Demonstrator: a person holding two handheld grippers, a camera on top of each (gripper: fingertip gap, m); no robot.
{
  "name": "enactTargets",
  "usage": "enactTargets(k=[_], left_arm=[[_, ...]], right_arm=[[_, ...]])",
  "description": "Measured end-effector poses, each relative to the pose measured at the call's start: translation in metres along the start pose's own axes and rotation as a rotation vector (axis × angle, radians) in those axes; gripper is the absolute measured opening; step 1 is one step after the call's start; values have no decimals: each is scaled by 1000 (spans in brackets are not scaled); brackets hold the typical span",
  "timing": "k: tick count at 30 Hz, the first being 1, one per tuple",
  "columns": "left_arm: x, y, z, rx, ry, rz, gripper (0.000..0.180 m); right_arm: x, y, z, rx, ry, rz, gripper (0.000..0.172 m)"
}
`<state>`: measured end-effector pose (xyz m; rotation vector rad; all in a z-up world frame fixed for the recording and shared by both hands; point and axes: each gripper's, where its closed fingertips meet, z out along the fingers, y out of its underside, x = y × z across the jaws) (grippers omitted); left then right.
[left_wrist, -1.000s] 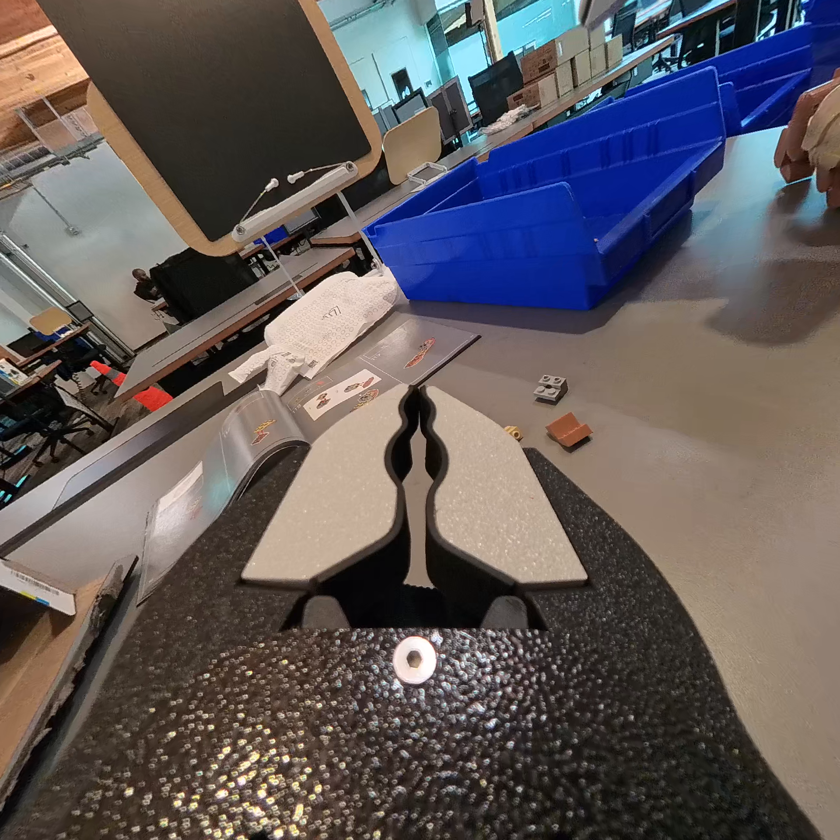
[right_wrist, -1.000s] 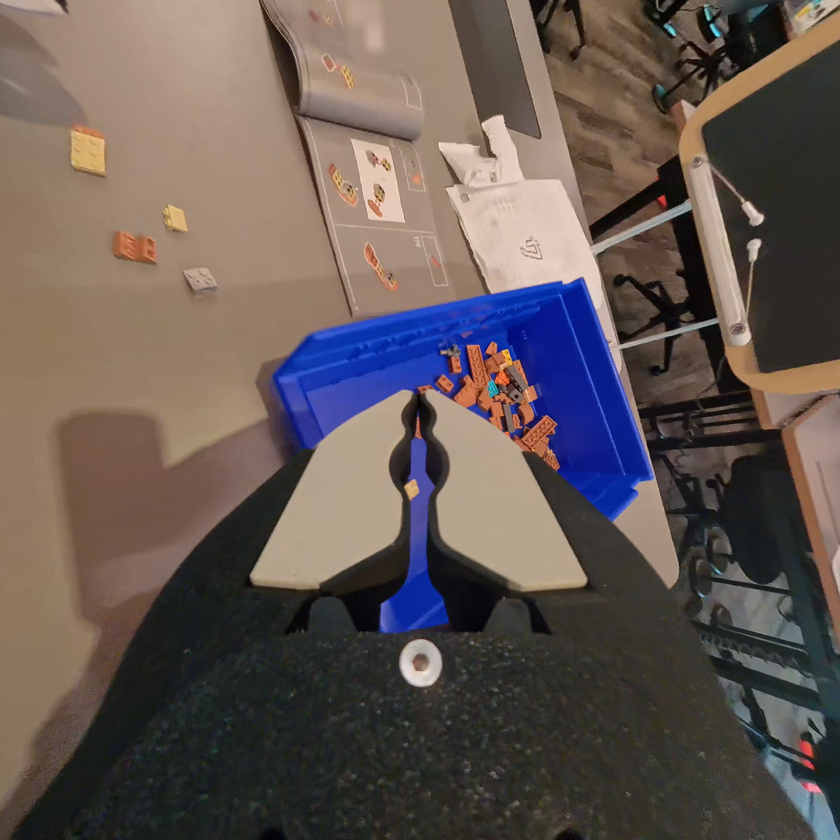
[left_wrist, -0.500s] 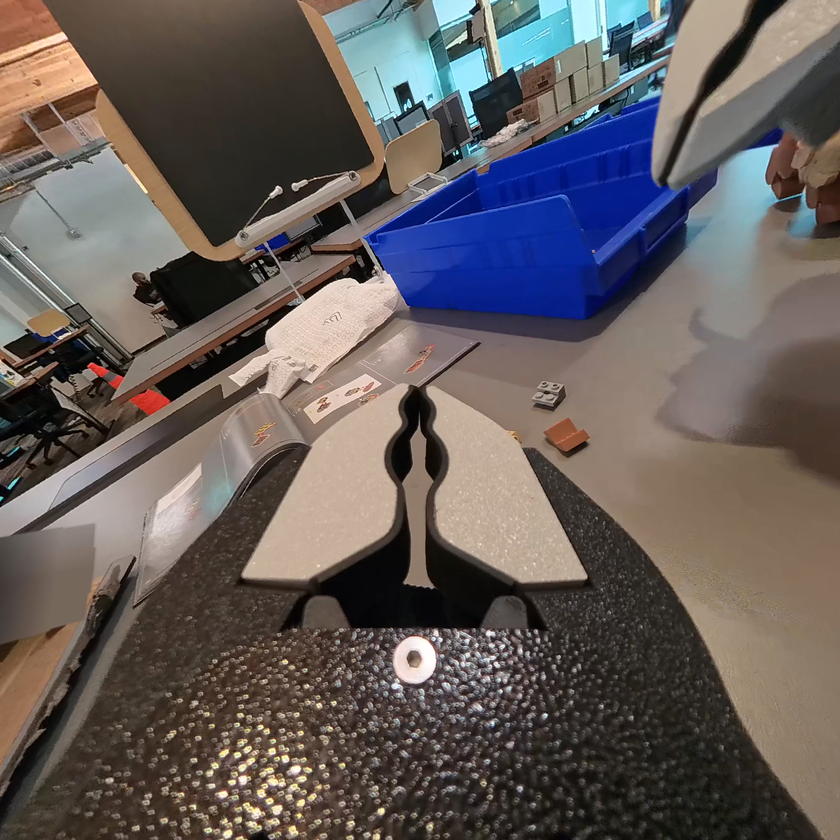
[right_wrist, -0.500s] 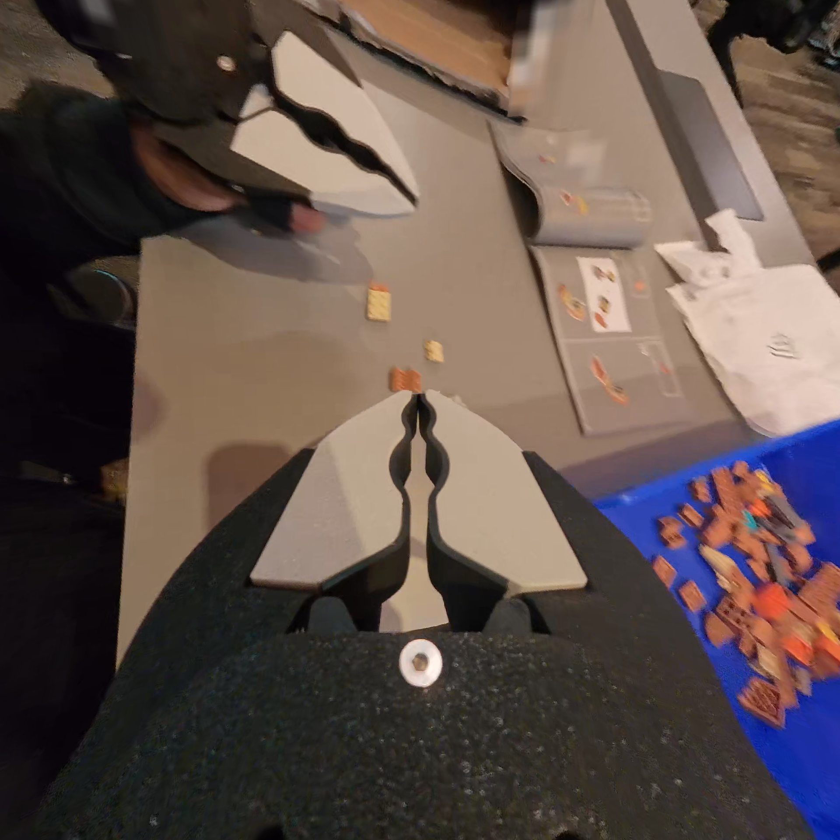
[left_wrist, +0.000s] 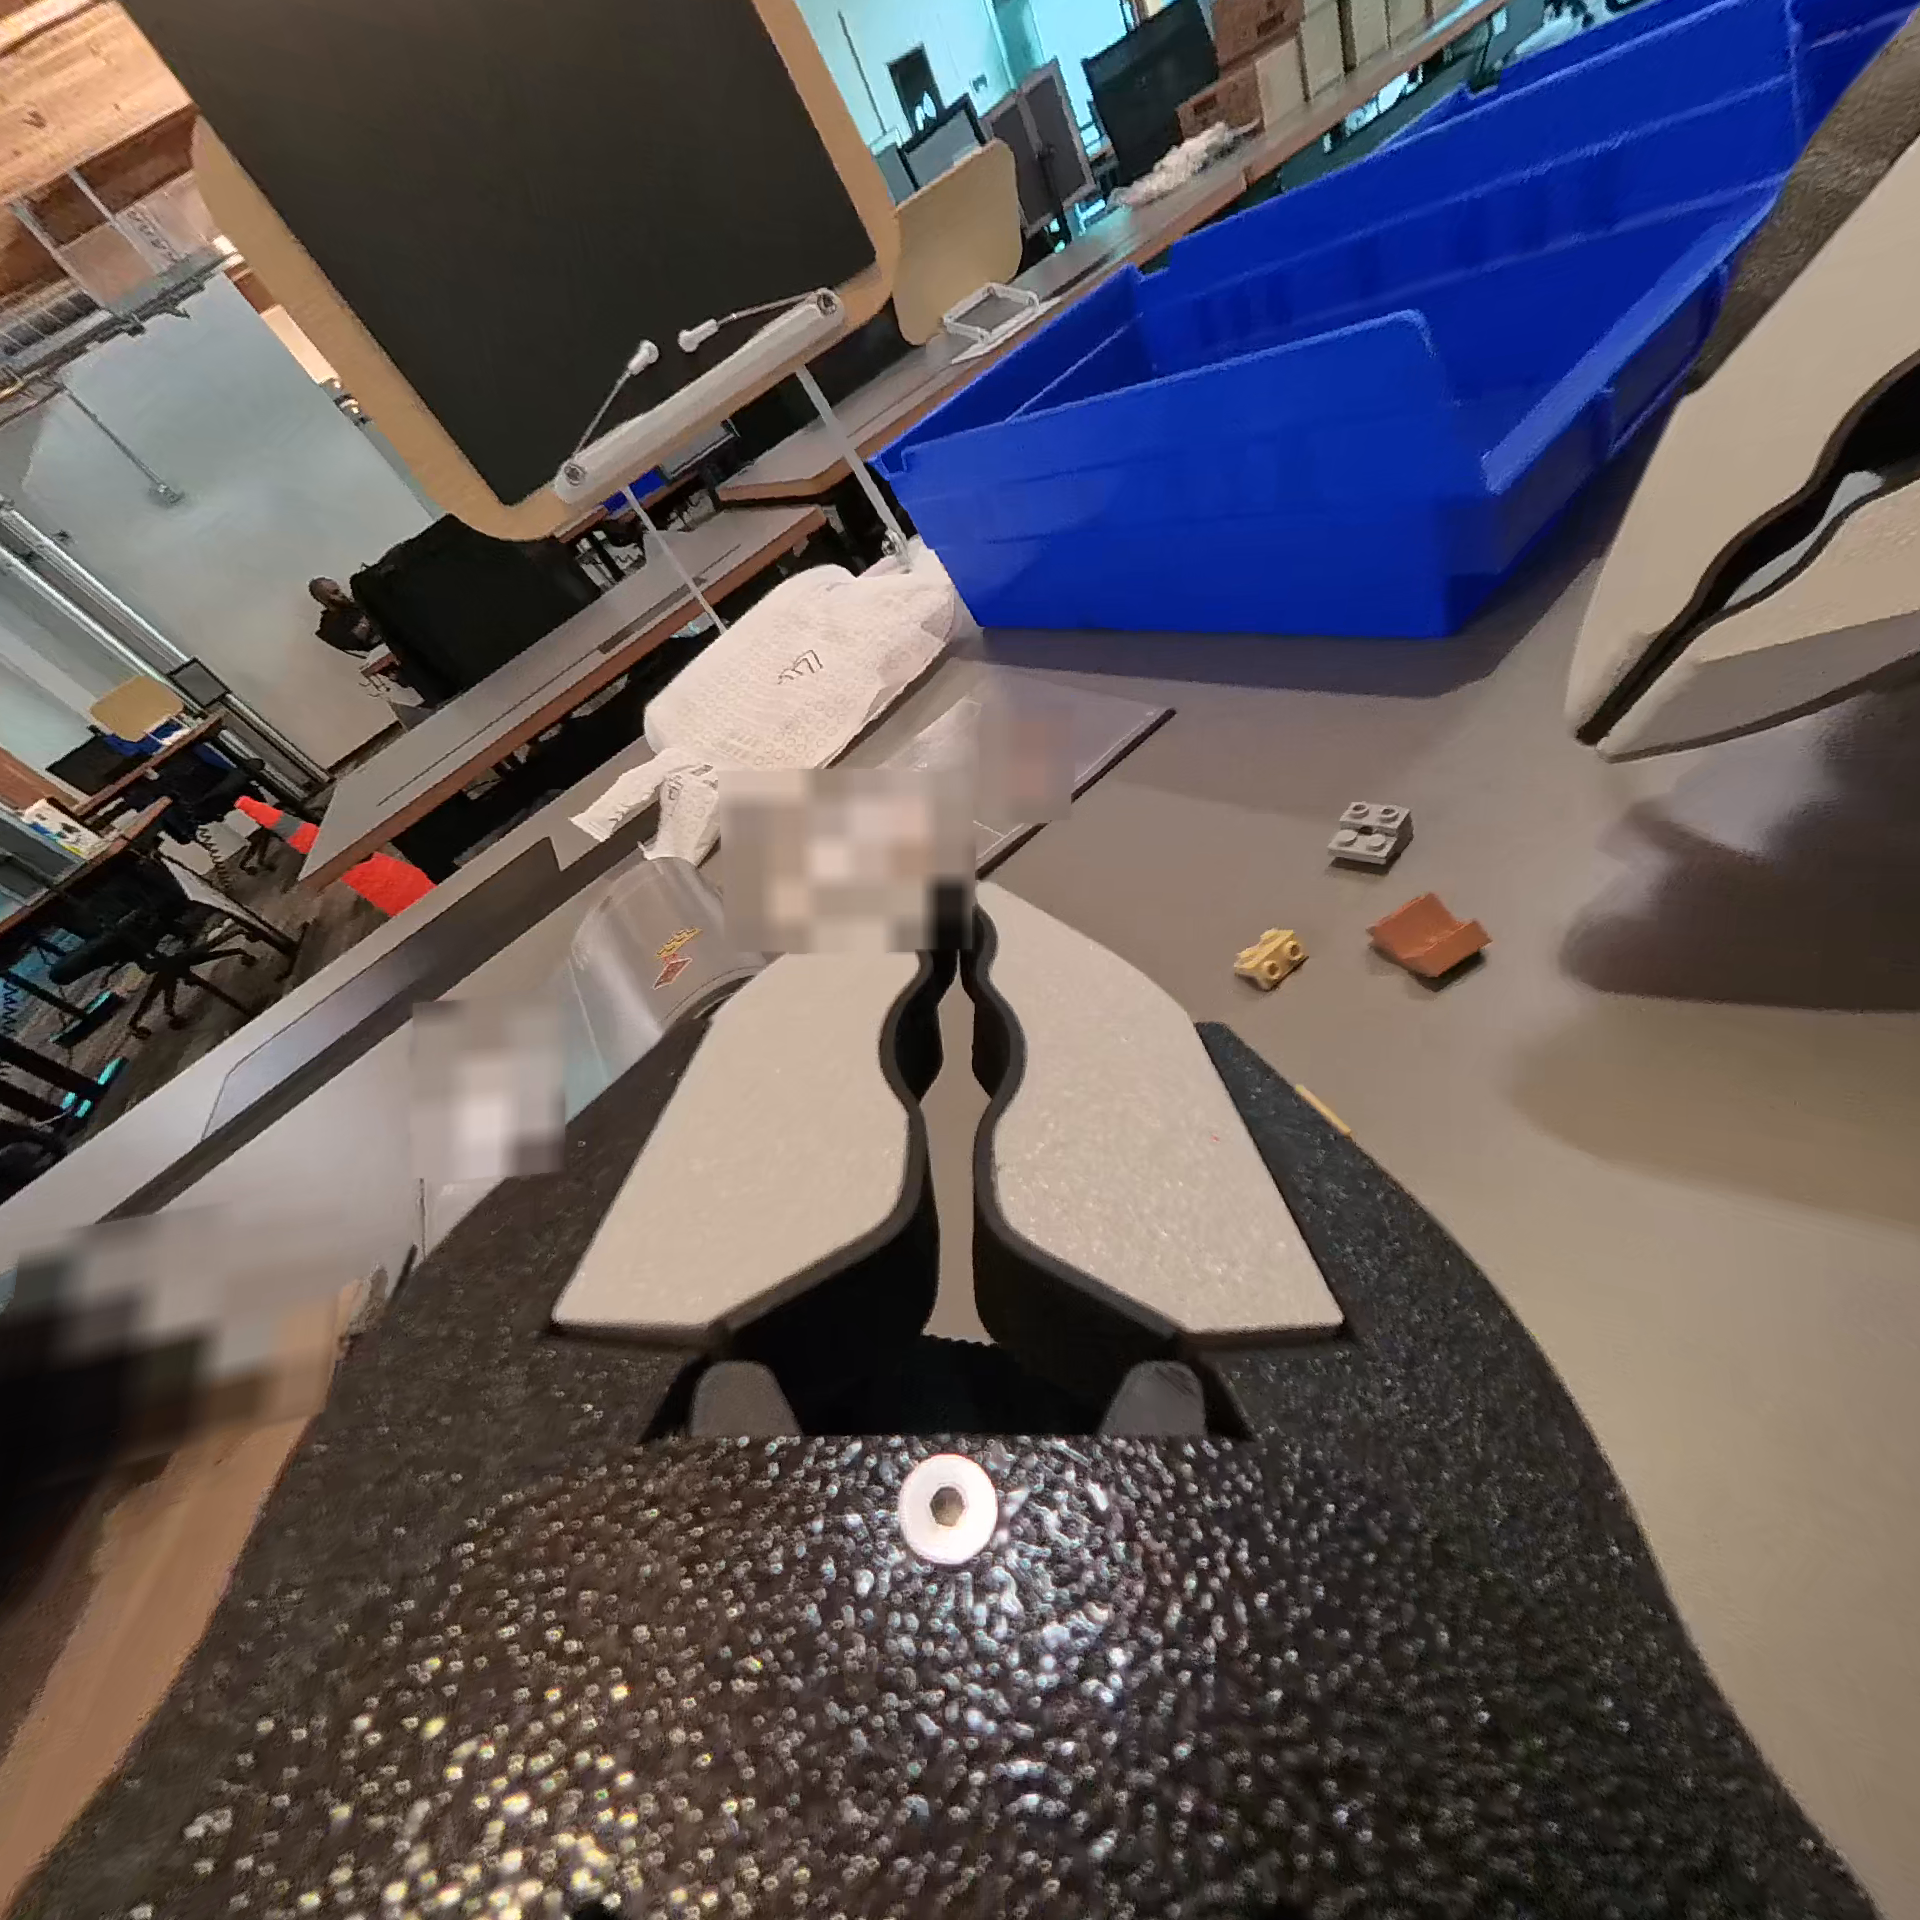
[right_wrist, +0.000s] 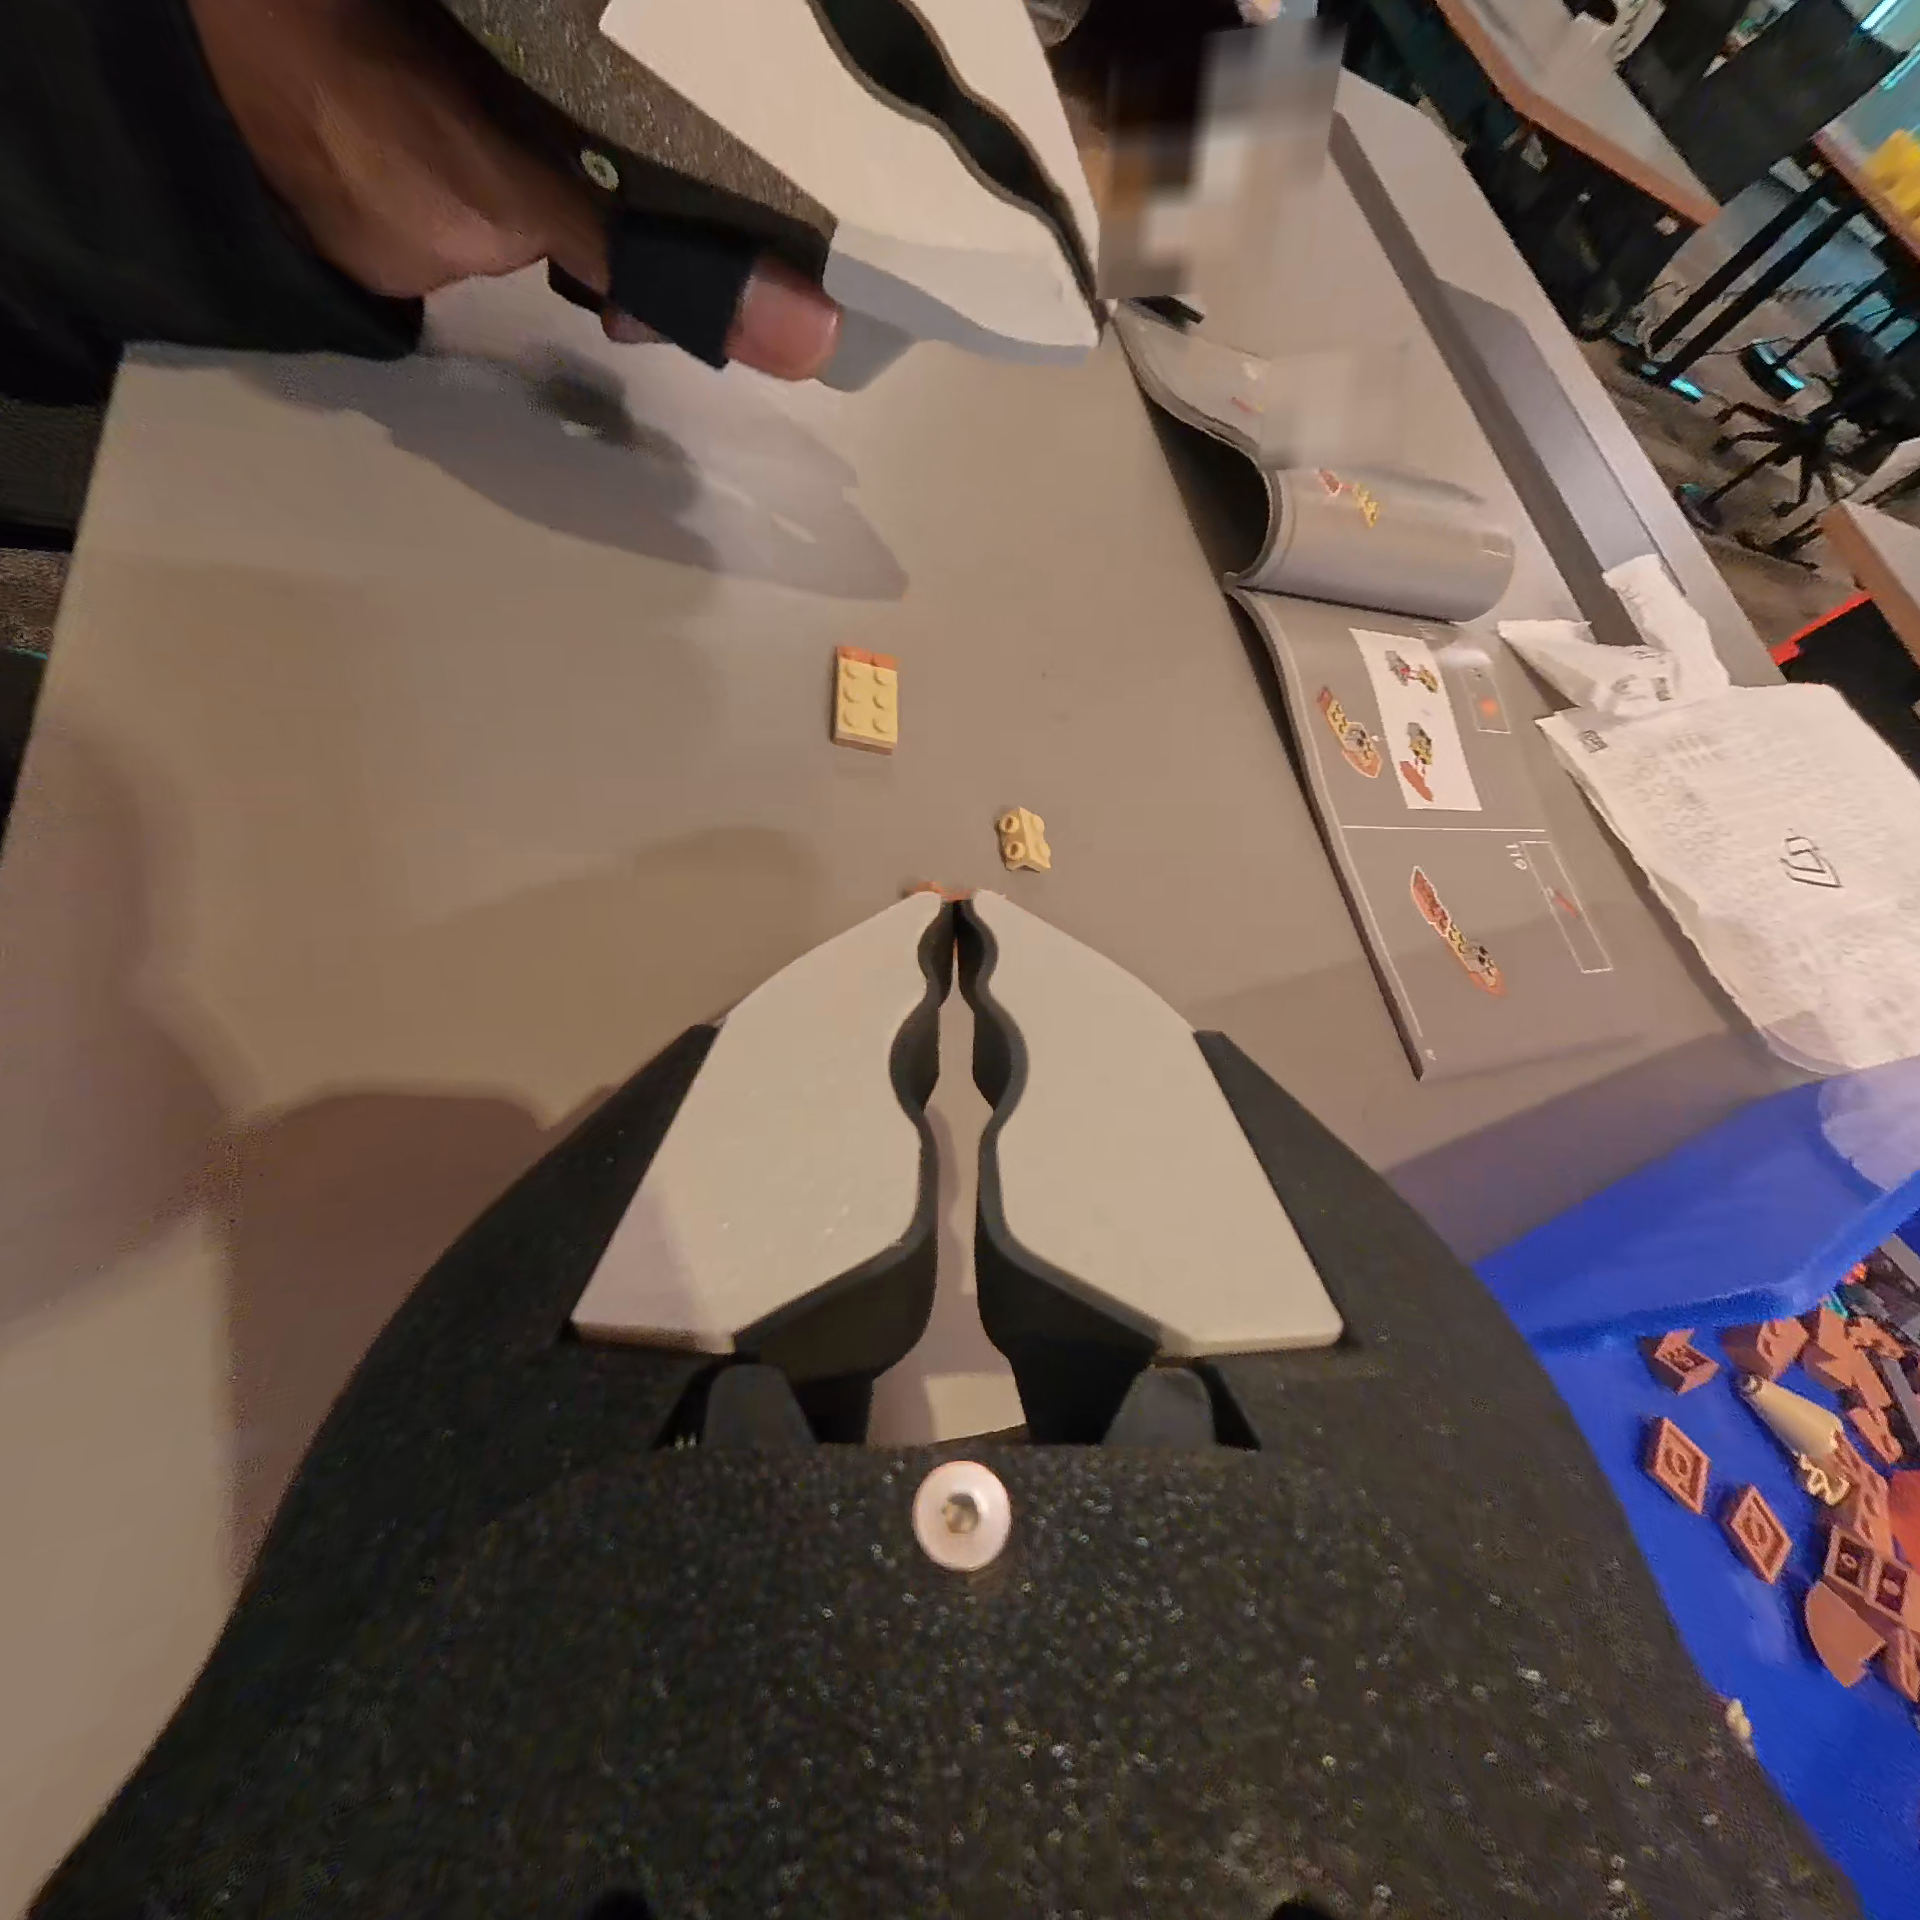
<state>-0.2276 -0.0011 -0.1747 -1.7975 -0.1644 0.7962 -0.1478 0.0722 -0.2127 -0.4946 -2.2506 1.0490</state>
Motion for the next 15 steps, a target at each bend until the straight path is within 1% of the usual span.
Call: enactTargets(k=[9,12,15], left_arm=[[-14,3,21,-45,66,80,0],[-14,3,28,-54,98,72,0],[-16,-4,34,-40,136,66,0]], right_arm=[[16,9,0,11,72,28,0],[19,13,1,7,71,57,0],[23,16,2,4,71,76,0]])
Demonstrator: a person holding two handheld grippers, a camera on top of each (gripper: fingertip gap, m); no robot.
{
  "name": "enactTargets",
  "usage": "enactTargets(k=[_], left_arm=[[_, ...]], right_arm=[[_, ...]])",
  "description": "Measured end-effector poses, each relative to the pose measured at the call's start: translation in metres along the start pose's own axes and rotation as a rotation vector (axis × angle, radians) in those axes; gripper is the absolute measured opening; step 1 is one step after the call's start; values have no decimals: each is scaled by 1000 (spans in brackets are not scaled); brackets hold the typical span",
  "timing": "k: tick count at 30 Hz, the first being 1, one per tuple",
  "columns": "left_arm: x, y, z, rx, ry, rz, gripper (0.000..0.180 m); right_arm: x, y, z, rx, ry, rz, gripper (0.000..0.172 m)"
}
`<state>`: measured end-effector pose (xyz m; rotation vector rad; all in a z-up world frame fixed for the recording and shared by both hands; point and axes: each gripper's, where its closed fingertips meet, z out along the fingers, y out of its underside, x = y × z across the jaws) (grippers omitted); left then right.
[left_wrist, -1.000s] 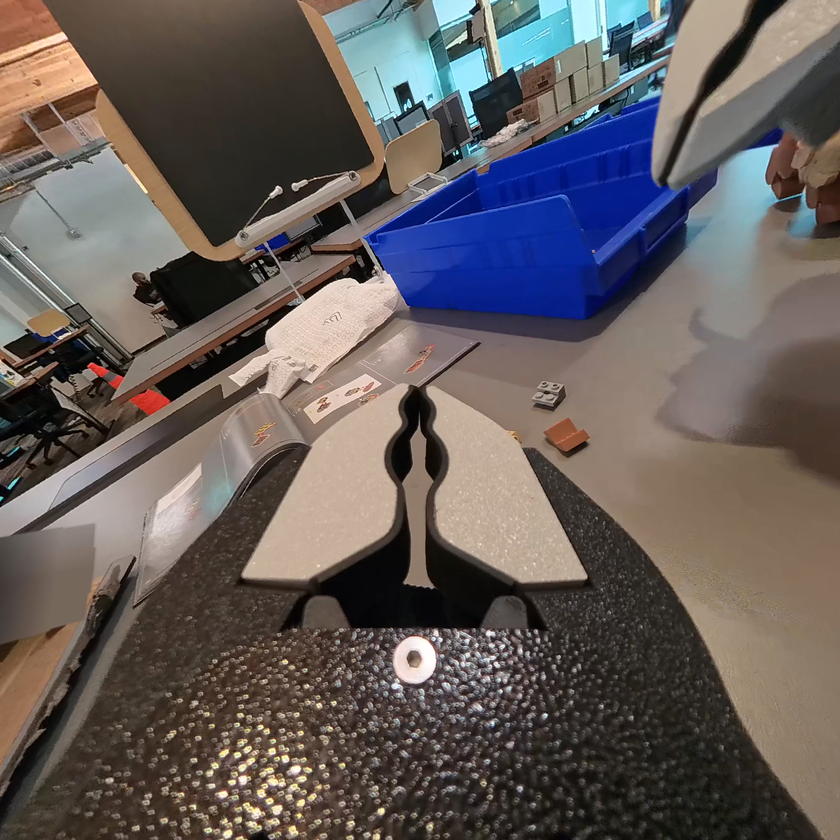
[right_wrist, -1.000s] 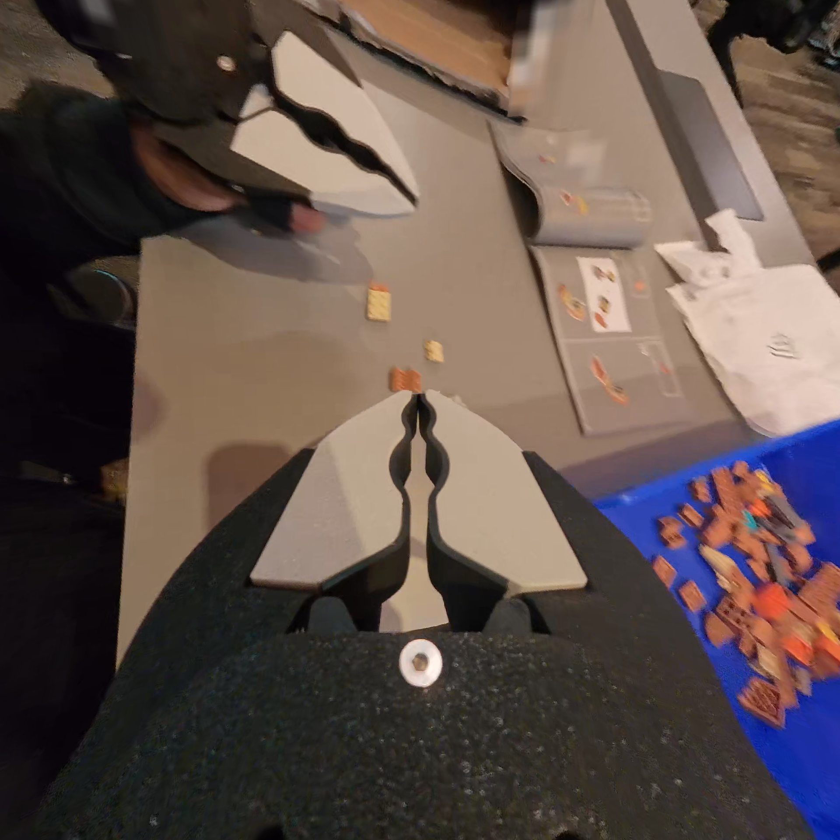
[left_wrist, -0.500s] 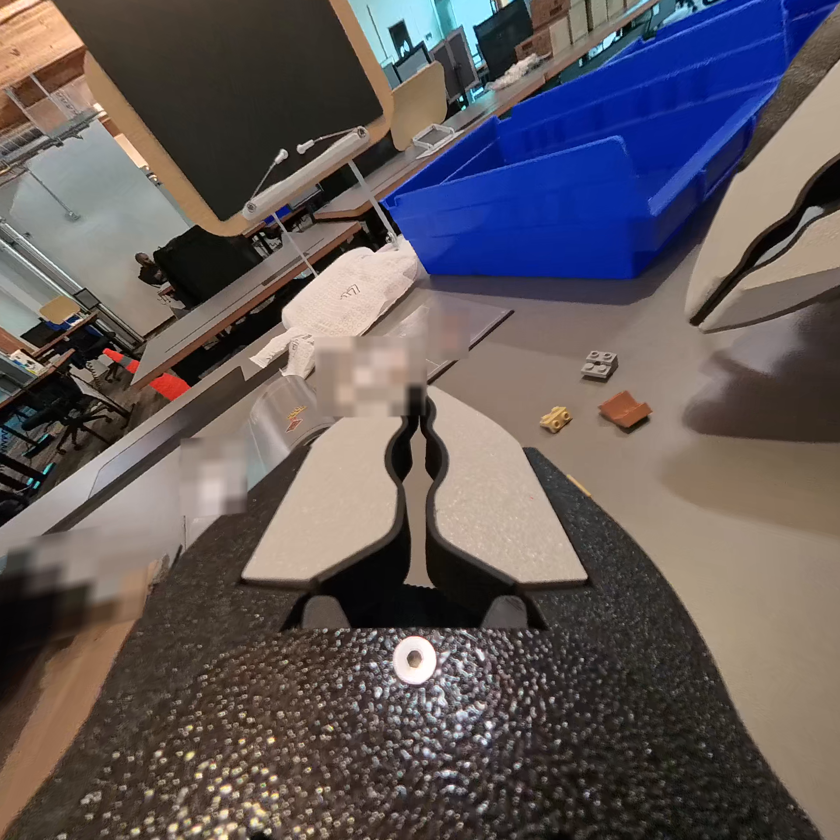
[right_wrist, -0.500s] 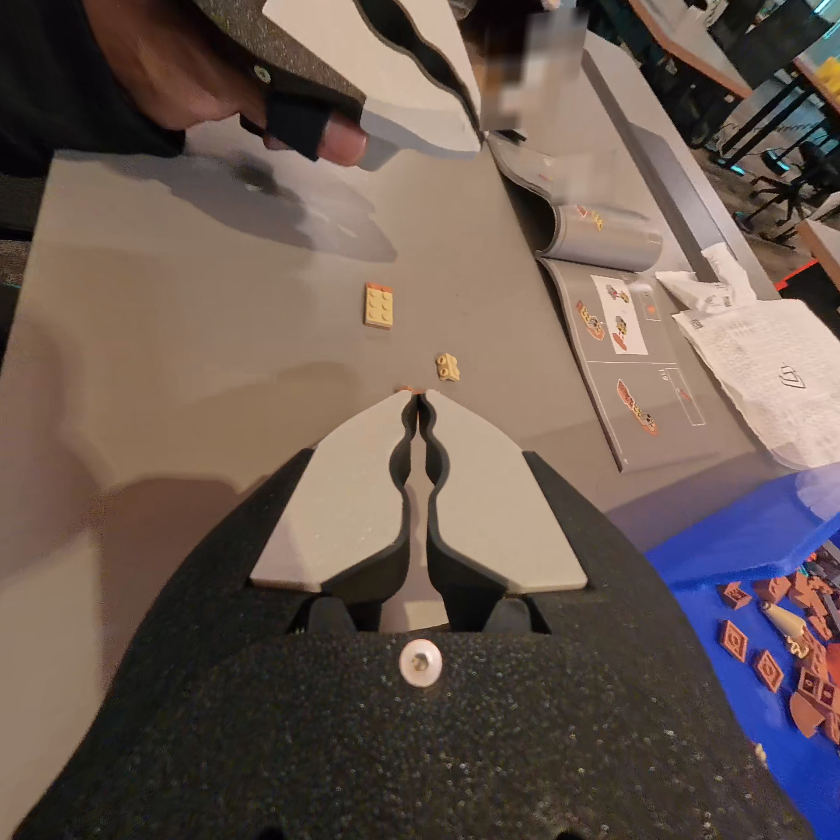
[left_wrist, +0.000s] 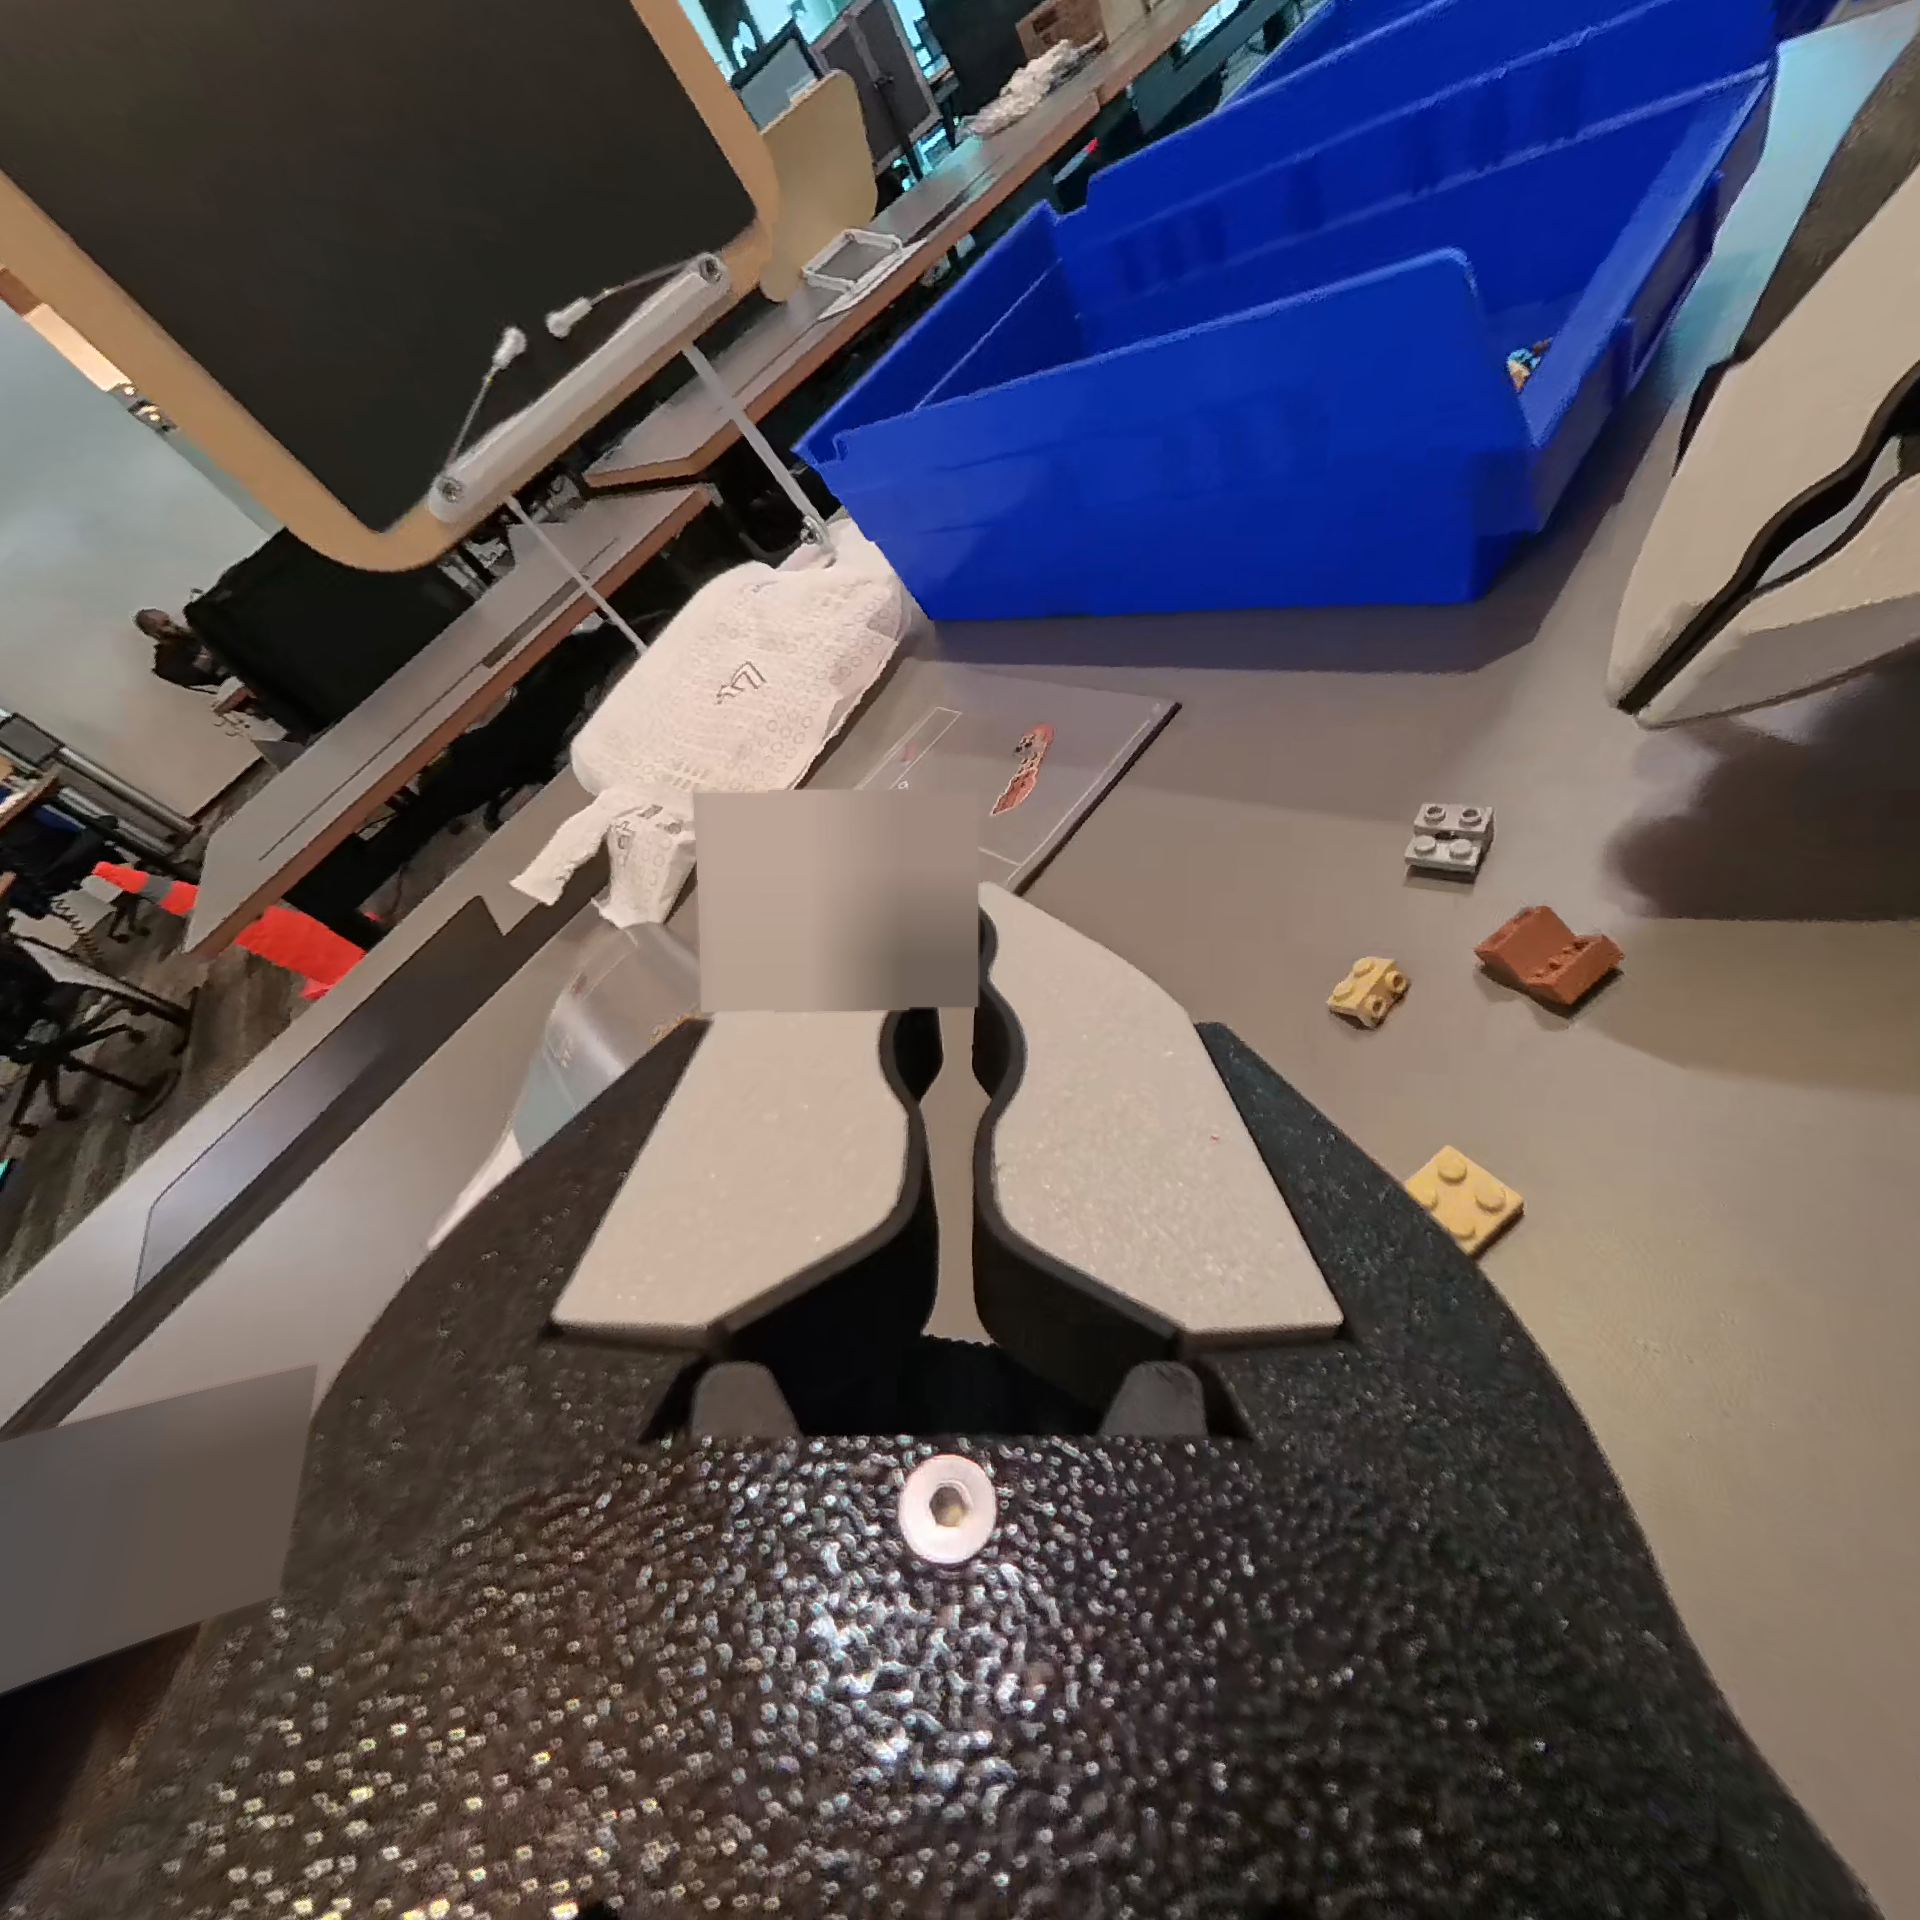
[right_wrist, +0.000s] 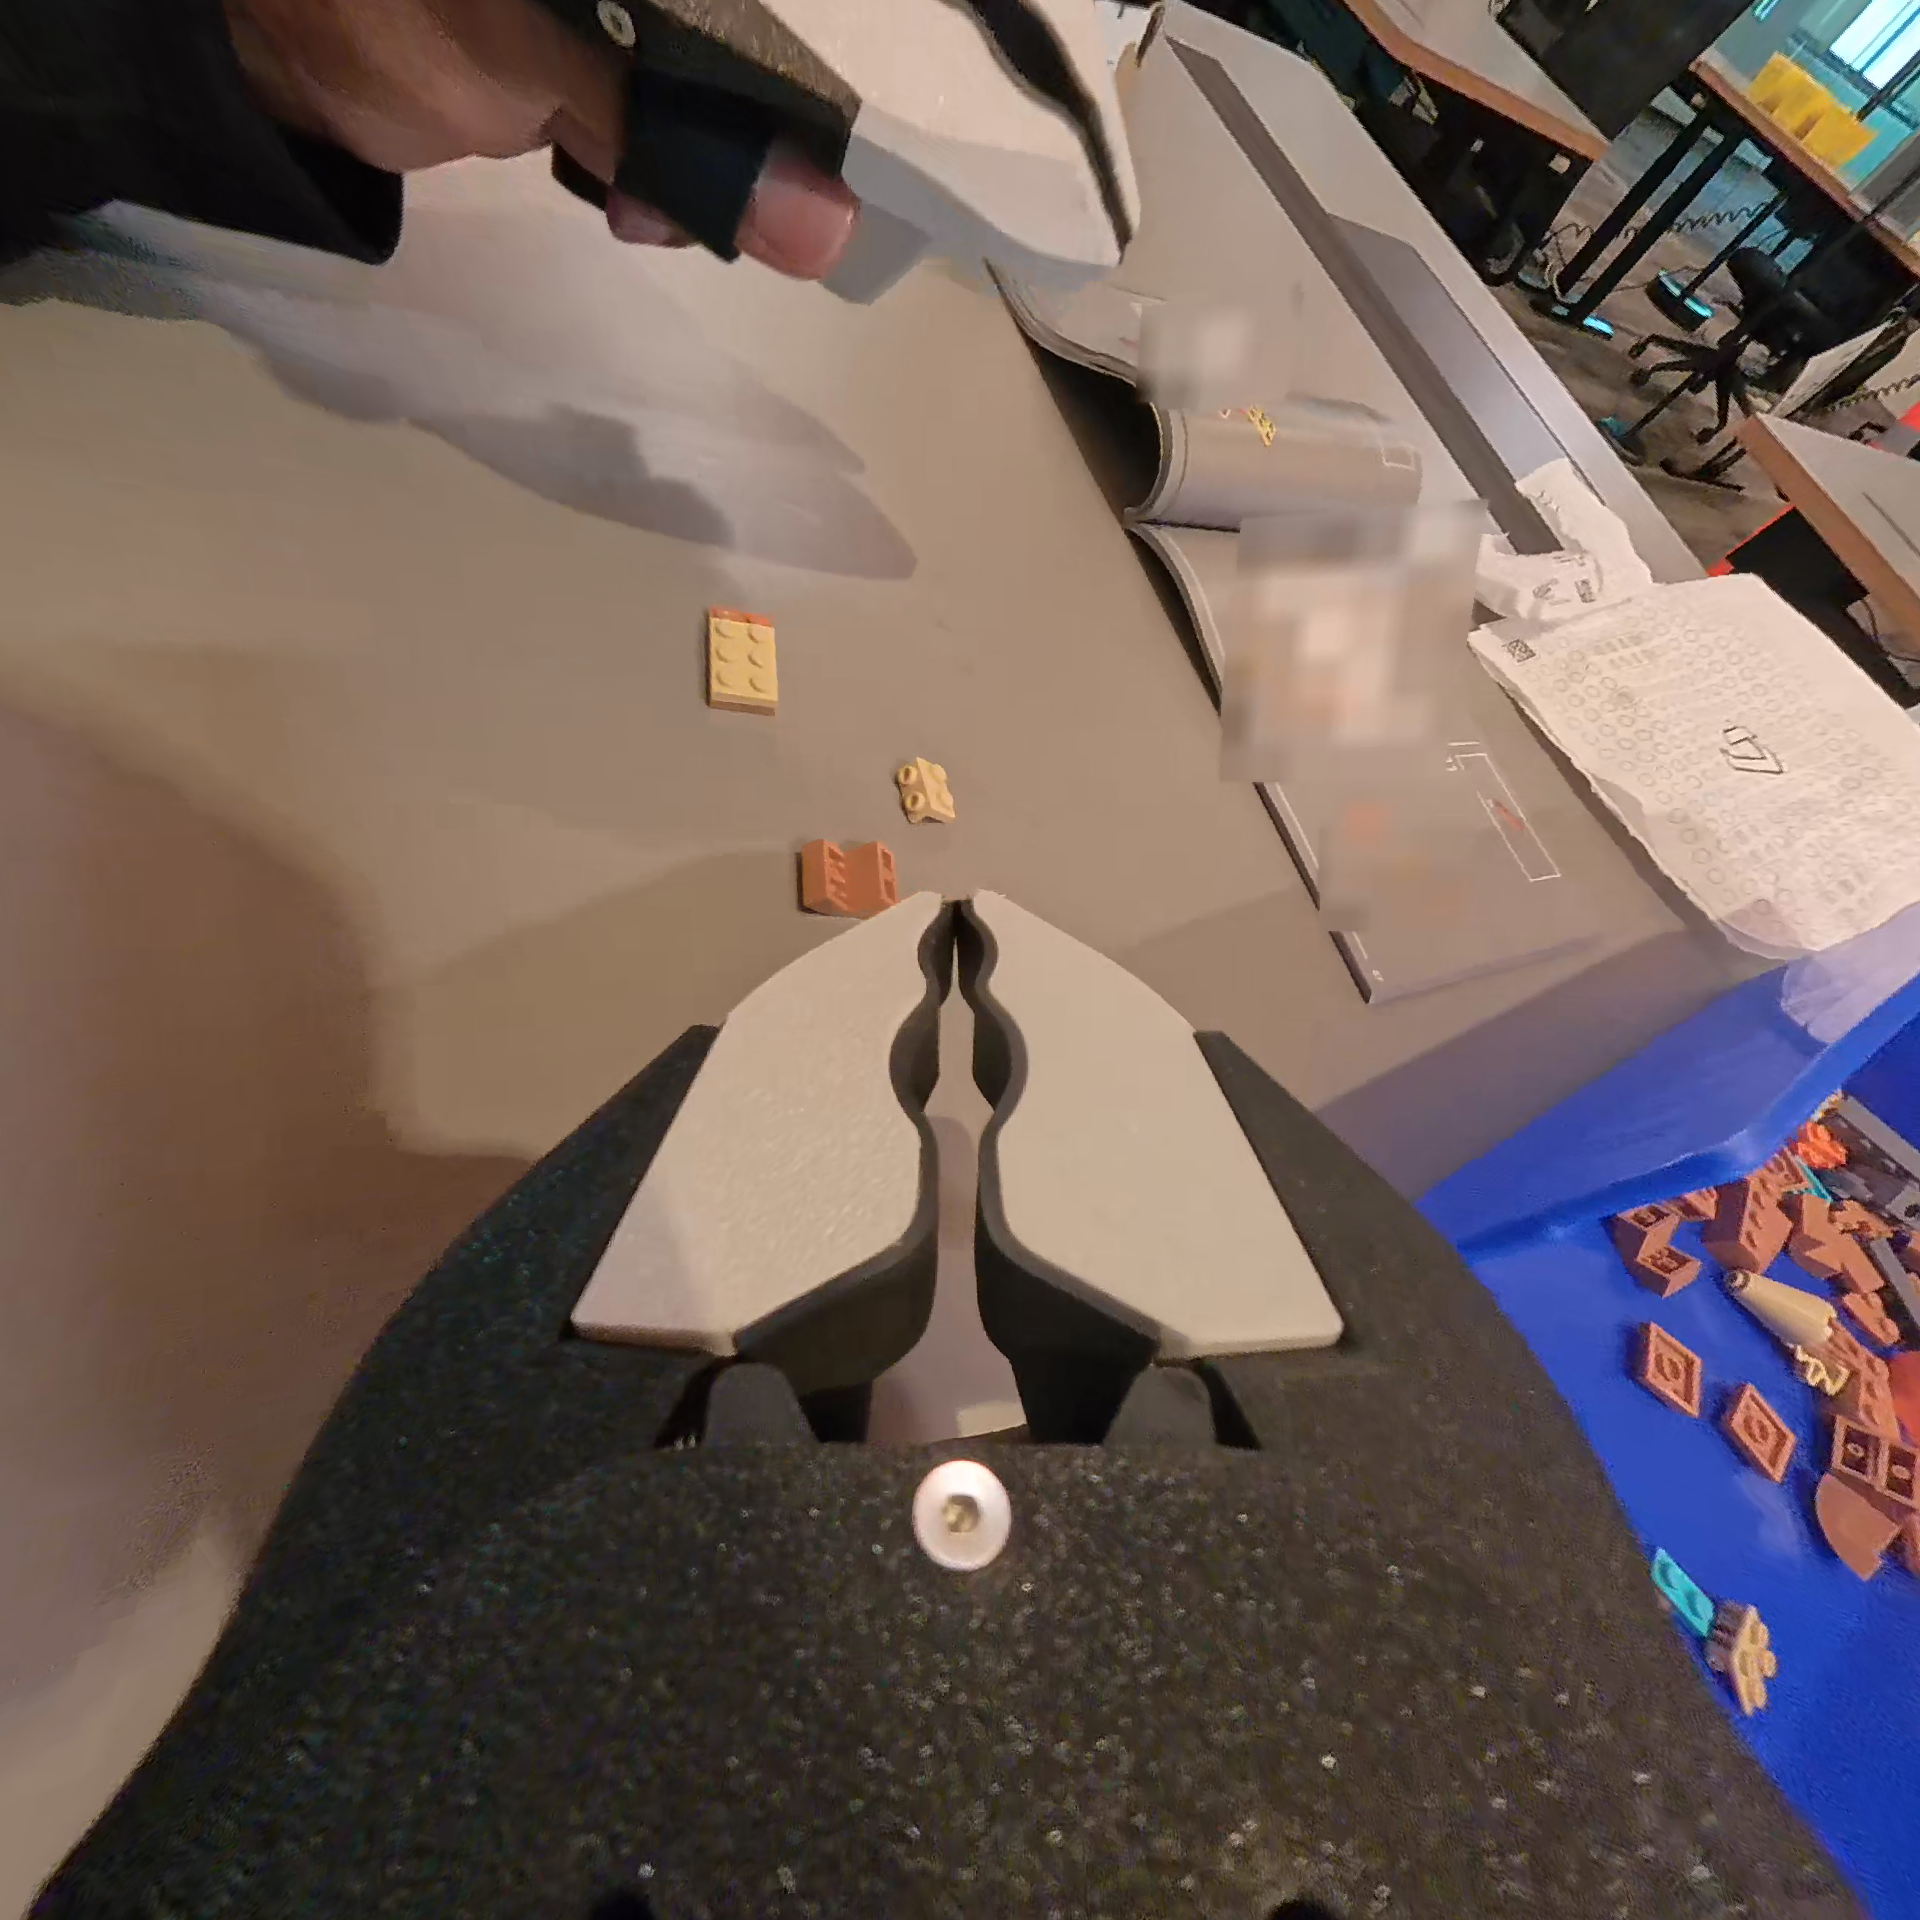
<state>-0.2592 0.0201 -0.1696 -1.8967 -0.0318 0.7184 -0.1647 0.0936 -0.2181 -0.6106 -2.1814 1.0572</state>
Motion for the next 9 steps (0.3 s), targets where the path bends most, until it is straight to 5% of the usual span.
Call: enactTargets(k=[9], left_arm=[[-6,2,28,38,86,-36,0]], right_arm=[[3,11,6,-23,-34,78,0]])
